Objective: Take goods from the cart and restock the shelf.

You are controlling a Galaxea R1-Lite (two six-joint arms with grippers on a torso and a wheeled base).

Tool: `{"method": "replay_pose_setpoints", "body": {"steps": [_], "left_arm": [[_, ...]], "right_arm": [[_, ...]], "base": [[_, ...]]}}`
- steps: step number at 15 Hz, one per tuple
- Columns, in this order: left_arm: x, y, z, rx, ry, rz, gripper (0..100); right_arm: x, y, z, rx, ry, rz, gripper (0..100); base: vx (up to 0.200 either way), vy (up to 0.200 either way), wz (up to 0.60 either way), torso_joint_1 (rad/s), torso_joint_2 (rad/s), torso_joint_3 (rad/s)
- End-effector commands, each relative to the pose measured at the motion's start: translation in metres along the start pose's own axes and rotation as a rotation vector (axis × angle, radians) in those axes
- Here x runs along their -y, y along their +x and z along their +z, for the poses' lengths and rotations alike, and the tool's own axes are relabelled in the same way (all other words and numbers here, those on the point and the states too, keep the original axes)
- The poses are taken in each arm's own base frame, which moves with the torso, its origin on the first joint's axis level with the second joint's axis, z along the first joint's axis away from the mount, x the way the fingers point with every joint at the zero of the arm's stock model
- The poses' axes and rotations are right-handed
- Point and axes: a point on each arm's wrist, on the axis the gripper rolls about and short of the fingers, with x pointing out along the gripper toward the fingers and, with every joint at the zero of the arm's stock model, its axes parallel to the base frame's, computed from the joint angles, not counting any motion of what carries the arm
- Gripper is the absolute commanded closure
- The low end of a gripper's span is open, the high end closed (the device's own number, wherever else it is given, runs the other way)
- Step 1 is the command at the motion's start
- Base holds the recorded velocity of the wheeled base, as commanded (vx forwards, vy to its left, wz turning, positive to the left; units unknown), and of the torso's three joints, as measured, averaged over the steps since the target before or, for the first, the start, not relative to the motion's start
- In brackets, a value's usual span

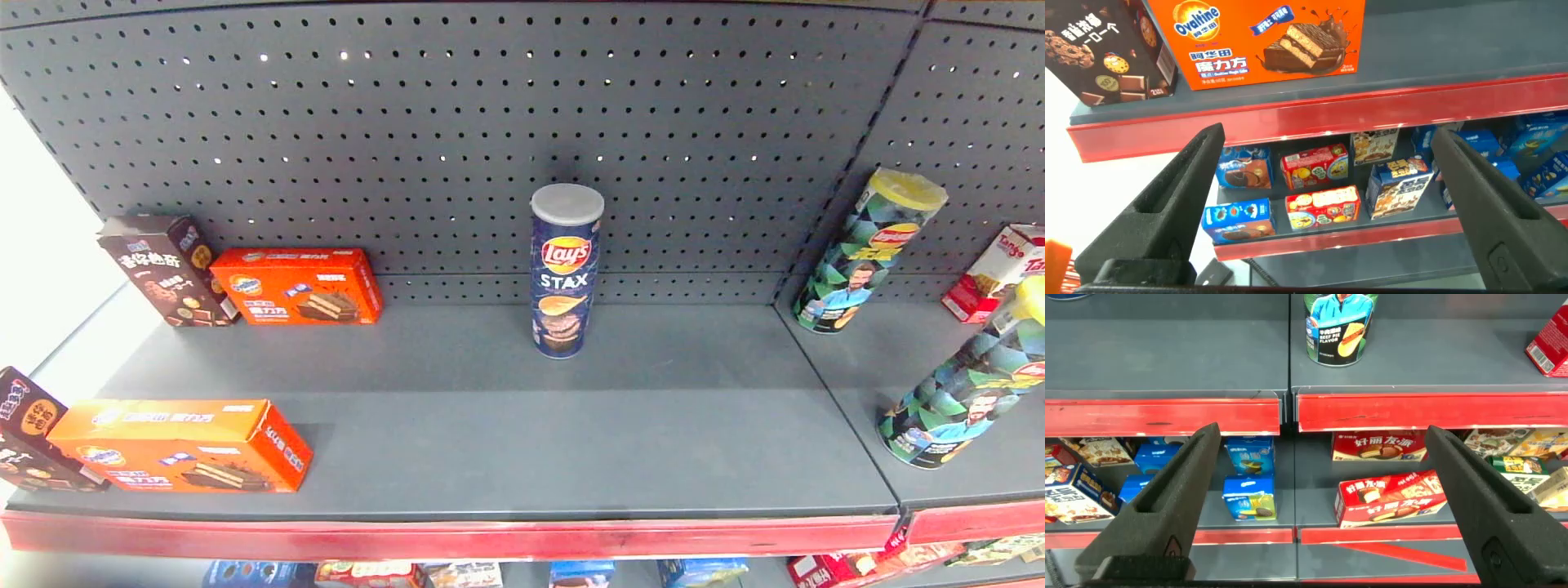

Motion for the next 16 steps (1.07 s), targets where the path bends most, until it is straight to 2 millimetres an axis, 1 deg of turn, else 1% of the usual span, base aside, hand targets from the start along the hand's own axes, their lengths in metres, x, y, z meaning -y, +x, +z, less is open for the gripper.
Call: {"method": "replay_pose_setpoints", "body": {"steps": [1,7,16], "left_arm": [[0.0,0.0,0.0,0.001,0.0,0.001,0],[0.0,0.0,0.0,0.001,0.0,0.001,0],[0.0,0.0,0.0,0.001,0.0,0.001,0]], "right_arm": [[0.0,0.0001,0.0001,-0.001,-0.001,0.0,0],[0.0,0.0001,0.0001,-0.001,0.0,-0.001,0],[0.0,0.0001,0.0003,0.001,0.0,-0.003,0]], "base": [[0.0,0.0,0.0,0.0,0.0,0.0],[0.0,0.0,0.0,0.0,0.0,0.0],[0.0,0.0,0.6,0.002,0.0,0.003]]}}
